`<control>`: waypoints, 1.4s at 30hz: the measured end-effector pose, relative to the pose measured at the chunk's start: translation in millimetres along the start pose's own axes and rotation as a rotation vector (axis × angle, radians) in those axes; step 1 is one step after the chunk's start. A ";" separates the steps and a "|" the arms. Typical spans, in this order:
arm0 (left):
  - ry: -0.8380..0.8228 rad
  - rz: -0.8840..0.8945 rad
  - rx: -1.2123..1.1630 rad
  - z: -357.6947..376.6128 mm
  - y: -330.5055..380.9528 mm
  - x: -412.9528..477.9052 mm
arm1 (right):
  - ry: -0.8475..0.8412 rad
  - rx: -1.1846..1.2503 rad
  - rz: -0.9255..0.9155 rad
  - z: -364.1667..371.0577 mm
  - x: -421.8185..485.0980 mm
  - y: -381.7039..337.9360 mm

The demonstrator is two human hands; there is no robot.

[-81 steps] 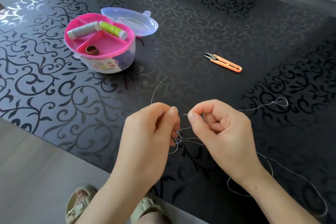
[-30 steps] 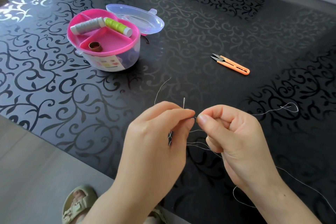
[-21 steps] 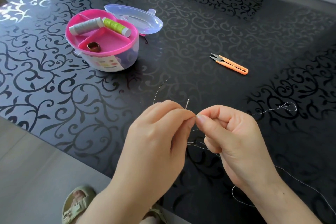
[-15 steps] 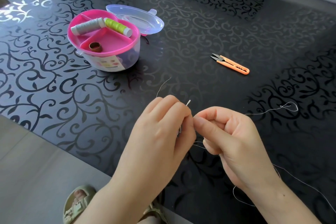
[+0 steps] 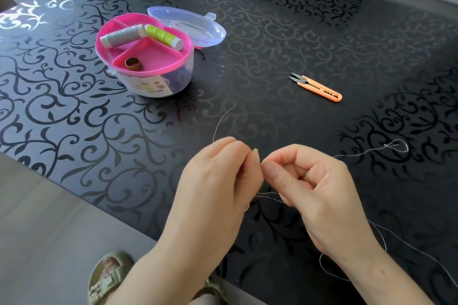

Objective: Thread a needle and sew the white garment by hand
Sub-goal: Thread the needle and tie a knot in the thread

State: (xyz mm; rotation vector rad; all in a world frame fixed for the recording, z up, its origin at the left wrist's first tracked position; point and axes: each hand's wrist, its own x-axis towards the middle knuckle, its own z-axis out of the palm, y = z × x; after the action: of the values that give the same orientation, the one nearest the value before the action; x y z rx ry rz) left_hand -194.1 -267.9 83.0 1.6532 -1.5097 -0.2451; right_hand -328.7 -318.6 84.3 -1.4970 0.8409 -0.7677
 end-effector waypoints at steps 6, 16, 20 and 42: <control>0.002 -0.026 -0.043 -0.9 1.9 -0.2 | 0.011 0.023 0.003 1.4 1.5 -2.9; 0.053 -0.301 -0.245 -9.0 2.9 0.9 | 0.082 0.146 0.111 -2.7 5.1 -0.3; 0.020 -0.305 -0.267 -10.3 4.2 -0.4 | 0.084 0.175 0.124 -2.7 5.2 -1.4; -0.205 -0.628 -0.776 -6.7 12.9 -3.7 | 0.184 -0.016 -0.026 -3.4 2.6 2.2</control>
State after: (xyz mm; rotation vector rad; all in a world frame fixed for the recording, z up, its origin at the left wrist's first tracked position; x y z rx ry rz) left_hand -199.9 -260.3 94.6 1.4090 -0.7978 -1.2035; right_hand -330.4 -322.8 82.4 -1.4691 0.9682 -0.9306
